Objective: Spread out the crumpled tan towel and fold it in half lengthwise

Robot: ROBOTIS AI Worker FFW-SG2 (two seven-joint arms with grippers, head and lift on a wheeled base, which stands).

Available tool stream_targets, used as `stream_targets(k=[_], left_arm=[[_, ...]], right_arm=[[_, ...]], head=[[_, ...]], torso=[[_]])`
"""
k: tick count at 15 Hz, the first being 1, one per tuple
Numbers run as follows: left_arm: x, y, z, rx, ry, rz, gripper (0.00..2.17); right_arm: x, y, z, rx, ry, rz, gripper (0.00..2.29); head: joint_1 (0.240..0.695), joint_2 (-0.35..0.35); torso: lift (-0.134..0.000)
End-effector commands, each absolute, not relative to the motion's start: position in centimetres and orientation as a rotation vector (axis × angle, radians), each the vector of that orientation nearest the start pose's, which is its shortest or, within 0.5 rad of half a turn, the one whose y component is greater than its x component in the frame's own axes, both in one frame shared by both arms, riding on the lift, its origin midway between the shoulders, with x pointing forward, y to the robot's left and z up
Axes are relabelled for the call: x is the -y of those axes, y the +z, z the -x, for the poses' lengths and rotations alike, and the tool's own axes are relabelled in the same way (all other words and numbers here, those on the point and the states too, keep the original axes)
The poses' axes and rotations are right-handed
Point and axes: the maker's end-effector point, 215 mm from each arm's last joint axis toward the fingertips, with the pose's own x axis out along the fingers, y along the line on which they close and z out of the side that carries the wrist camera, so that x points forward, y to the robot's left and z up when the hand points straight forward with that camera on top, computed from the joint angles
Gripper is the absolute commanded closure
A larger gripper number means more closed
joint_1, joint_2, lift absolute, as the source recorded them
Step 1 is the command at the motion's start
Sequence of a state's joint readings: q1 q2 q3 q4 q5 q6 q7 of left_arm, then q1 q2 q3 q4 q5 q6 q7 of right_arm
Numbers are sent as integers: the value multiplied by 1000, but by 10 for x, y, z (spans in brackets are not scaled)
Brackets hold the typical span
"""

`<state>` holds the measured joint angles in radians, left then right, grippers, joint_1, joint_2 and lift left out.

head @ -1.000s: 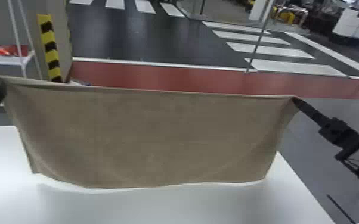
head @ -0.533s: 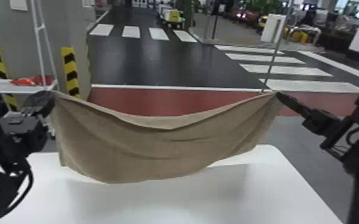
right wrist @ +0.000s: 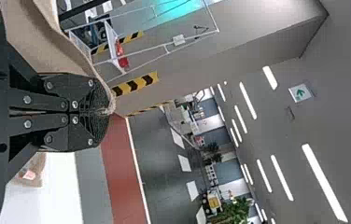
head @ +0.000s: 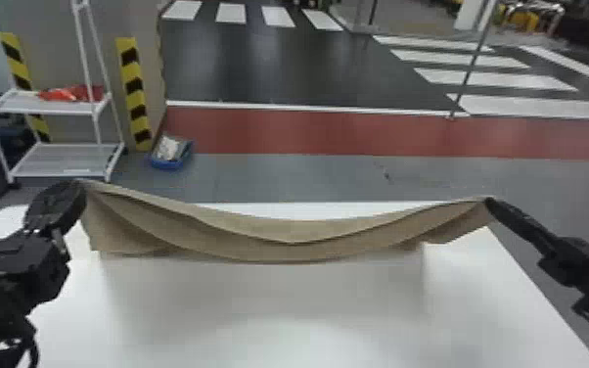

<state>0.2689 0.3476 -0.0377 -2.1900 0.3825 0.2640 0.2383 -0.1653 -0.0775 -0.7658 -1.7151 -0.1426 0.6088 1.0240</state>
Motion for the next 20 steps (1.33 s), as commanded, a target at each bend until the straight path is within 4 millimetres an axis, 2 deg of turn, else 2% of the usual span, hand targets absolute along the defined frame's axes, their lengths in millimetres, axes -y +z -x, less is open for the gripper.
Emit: stream_targets(k=[1,2,3,4,7,9,11,12,13,14,17,19,20], left_arm=[[-245,-268,-477,-47,-1,-21,1733],[-241,-282,-465,-77,0,-32,1733],[-238,-295,-457,-103,-3,-40,1733],[-238,-307,-447,-129,-4,-48,1733],[-242,-335,-424,-184,25,-88,1733],[-251,-332,-419,-186,62,-92,1733],[-258,-318,-420,-158,96,-106,1737],[-263,-314,-418,-160,126,-125,1737],[-267,-311,-415,-162,138,-139,1737],[-269,-314,-412,-172,139,-148,1737],[-269,-322,-404,-192,139,-149,1737],[-265,-316,-402,-181,139,-156,1737],[-264,-310,-401,-171,143,-161,1737]], right_arm=[[460,-287,-488,-40,303,-374,1747],[464,-293,-474,-40,305,-392,1747],[471,-302,-461,-51,293,-402,1747],[470,-312,-449,-67,301,-417,1747],[494,-318,-415,-77,289,-421,1747],[501,-319,-410,-97,285,-421,1744],[502,-320,-411,-119,290,-443,1744],[505,-324,-410,-147,287,-425,1744],[507,-338,-408,-209,287,-396,1723],[503,-352,-405,-253,307,-394,1723],[491,-363,-398,-289,354,-427,1723],[484,-361,-395,-296,381,-473,1723],[481,-352,-397,-295,408,-492,1723]], head=[[609,-180],[638,-194],[691,-227],[695,-243],[695,-293],[695,-311],[695,-323],[695,-327],[695,-321],[695,-316],[695,-310],[695,-305],[695,-304]], torso=[[-125],[-125],[-125],[-125],[-125],[-125],[-125],[-125],[-125],[-125],[-125],[-125],[-125]])
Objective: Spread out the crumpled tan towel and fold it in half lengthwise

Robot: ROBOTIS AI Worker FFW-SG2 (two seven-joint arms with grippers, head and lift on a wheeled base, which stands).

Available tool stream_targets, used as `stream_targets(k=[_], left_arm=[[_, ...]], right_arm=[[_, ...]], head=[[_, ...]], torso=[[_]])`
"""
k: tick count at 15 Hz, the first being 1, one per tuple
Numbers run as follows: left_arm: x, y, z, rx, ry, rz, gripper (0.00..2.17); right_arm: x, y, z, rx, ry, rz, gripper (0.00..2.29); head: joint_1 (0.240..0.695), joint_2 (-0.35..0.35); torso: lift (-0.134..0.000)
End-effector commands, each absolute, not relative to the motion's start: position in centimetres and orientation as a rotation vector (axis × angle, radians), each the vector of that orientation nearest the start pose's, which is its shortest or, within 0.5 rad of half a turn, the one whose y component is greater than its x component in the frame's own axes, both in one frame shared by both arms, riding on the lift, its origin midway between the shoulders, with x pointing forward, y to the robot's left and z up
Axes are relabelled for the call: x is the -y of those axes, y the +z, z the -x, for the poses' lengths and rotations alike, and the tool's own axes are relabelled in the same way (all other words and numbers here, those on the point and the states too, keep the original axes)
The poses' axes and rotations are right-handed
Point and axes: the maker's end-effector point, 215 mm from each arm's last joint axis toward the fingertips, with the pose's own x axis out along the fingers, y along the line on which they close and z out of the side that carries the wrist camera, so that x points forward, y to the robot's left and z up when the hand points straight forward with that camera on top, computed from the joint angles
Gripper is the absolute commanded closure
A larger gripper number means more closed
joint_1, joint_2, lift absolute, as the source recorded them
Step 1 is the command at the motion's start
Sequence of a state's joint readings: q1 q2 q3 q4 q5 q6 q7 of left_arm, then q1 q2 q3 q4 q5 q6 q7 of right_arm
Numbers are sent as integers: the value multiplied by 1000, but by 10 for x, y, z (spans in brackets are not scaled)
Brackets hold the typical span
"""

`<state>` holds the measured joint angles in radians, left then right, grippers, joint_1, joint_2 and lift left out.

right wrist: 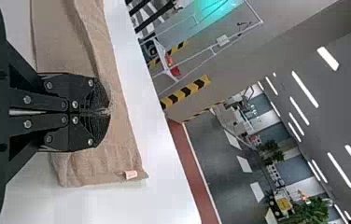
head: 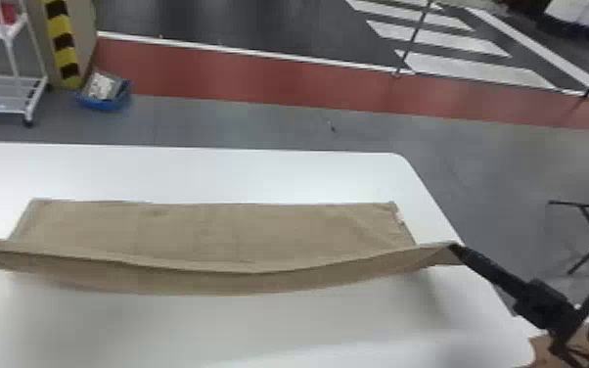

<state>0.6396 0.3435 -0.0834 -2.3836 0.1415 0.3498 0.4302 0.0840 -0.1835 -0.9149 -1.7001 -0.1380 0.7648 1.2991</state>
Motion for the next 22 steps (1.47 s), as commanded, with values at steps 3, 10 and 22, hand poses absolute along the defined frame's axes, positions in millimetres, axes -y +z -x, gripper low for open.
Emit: stream_targets(k=[3,10,22], left_arm=[[-258,-303,-409,-164,133,-183,1737],[-259,-359,-455,-375,157,-312,1737],[-269,-364,-519,-377,213,-346,1730]], right_arm=[[480,-328,-420,-265,422,-532,1723],[468,-334,-500,-331,403,-521,1723],[478,-370,-546,-401,352,-596,1723]], head=[[695,-298],[695,-260],[695,-225]], torso=[[-125],[-125],[-125]])
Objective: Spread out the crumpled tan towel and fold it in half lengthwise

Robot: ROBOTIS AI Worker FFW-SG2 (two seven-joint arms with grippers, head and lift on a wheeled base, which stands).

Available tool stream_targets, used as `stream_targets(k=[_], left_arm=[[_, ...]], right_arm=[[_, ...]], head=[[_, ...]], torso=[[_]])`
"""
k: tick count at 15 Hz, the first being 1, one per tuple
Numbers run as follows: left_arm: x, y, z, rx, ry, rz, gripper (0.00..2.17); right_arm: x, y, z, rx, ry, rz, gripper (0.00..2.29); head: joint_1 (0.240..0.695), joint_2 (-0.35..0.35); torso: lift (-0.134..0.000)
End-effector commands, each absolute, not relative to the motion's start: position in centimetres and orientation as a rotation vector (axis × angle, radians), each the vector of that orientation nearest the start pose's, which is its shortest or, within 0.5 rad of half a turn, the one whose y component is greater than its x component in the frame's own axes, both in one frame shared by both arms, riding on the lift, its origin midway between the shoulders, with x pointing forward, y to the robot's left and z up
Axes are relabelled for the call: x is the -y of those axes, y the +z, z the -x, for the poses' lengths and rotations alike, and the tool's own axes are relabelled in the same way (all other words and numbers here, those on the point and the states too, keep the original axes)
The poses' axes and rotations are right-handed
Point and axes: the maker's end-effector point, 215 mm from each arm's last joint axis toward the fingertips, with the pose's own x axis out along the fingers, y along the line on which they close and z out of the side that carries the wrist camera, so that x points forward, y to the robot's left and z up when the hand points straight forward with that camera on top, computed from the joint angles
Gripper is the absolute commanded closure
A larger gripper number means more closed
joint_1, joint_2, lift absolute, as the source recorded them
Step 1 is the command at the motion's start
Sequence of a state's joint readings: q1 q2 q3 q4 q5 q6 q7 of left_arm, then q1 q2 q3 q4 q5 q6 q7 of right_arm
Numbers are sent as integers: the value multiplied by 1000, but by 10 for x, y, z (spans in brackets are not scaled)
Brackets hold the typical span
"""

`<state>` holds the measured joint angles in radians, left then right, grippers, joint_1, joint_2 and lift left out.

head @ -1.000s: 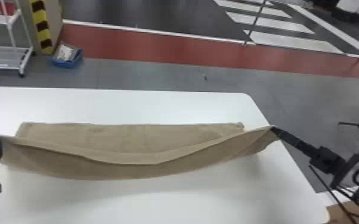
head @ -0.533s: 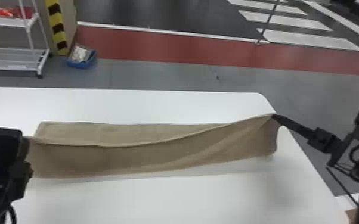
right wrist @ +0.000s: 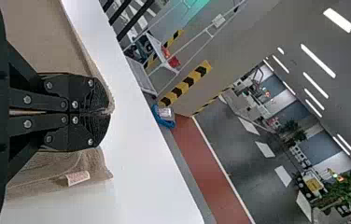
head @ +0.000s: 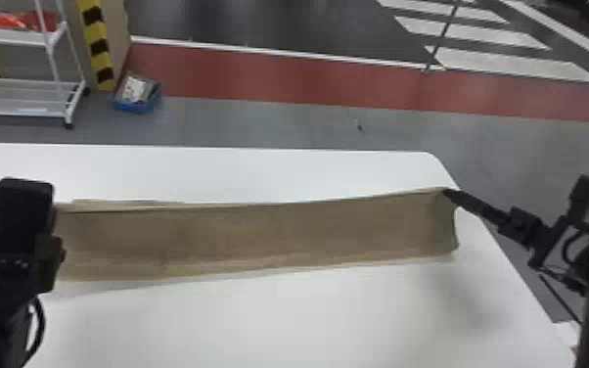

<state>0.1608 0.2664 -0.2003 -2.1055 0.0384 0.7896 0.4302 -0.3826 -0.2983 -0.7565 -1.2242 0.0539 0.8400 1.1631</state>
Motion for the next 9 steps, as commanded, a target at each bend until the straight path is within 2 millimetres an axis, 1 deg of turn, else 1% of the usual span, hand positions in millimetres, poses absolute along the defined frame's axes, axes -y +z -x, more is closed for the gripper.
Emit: stream_targets(k=[1,2,3,5,7,9], left_arm=[[-267,-365,-524,-376,212,-355,1730],[-265,-361,-530,-369,210,-355,1730],[-263,-364,-532,-374,206,-360,1730],[-257,-359,-536,-362,205,-354,1730],[-254,-358,-546,-359,207,-354,1730],[-250,-363,-555,-365,205,-376,1730]], right_arm=[[479,-369,-547,-400,350,-592,1723],[481,-370,-548,-401,341,-589,1723],[484,-368,-549,-397,335,-583,1723],[493,-366,-547,-393,320,-577,1723],[499,-367,-548,-386,312,-559,1723],[505,-374,-549,-394,292,-553,1723]], head=[[695,-221],[695,-218],[695,-215],[695,-220],[695,-229],[695,-240]], torso=[[-125],[-125],[-125],[-125],[-125],[-125]])
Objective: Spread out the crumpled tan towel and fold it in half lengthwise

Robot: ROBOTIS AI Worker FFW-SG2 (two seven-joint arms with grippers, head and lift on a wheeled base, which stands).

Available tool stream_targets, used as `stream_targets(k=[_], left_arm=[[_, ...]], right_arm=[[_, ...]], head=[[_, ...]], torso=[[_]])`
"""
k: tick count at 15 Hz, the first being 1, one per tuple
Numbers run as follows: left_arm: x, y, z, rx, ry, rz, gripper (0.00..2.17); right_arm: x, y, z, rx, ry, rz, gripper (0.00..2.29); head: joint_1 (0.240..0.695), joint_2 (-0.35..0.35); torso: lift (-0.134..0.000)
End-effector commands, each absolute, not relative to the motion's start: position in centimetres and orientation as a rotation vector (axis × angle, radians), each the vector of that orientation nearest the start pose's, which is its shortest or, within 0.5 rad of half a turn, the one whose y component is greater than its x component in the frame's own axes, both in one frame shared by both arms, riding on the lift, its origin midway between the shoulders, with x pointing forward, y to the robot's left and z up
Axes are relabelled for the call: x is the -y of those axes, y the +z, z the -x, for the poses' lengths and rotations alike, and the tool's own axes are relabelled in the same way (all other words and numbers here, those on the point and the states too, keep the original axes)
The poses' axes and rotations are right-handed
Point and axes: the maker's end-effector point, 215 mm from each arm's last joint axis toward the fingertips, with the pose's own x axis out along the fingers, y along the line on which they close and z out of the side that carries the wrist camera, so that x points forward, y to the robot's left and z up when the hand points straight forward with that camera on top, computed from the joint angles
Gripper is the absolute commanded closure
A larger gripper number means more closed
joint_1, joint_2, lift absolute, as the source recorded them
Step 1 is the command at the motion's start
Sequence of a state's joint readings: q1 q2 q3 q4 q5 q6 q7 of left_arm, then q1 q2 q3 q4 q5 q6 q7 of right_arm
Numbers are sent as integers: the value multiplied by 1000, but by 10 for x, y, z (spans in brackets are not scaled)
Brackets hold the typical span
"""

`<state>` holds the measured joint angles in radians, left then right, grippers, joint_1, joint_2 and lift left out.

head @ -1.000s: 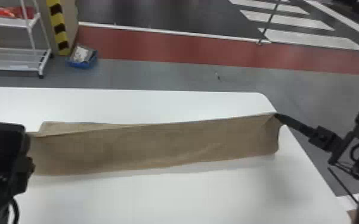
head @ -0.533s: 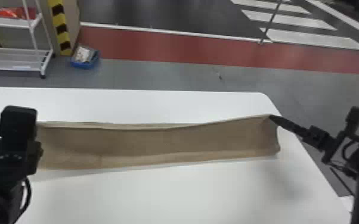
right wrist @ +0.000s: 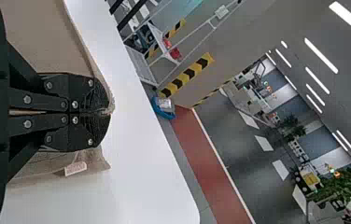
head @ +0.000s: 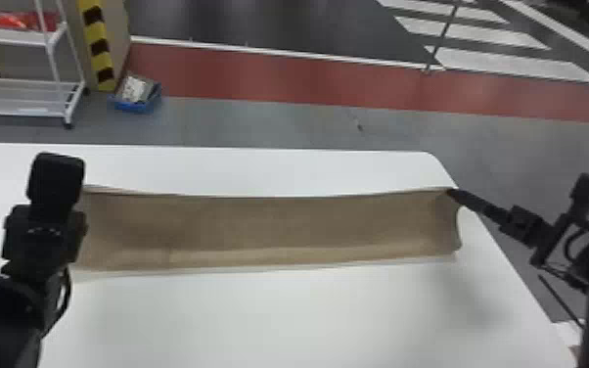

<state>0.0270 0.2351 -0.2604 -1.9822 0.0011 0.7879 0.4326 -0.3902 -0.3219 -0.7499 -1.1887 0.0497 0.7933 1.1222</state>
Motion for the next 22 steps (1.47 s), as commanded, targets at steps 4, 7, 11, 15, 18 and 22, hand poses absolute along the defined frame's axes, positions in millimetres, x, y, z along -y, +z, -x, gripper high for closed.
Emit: stream_targets(k=[4,7,11,15,18,22], left_arm=[[-249,-387,-569,-414,197,-401,1727],[-244,-390,-582,-394,182,-397,1517],[-228,-393,-594,-373,147,-397,46],[-238,-388,-586,-355,191,-431,36],[-249,-374,-580,-317,213,-411,36],[-258,-376,-572,-314,196,-339,36]], right_arm=[[509,-380,-561,-375,271,-503,1349],[502,-388,-575,-386,264,-437,1308],[489,-399,-587,-403,260,-381,-2],[508,-394,-585,-370,209,-387,46],[527,-380,-575,-313,179,-384,46],[533,-378,-560,-307,192,-379,46]], head=[[695,-249],[695,-246],[695,-240],[695,-240],[695,-247],[695,-257]], torso=[[-125],[-125],[-125],[-125],[-125],[-125]])
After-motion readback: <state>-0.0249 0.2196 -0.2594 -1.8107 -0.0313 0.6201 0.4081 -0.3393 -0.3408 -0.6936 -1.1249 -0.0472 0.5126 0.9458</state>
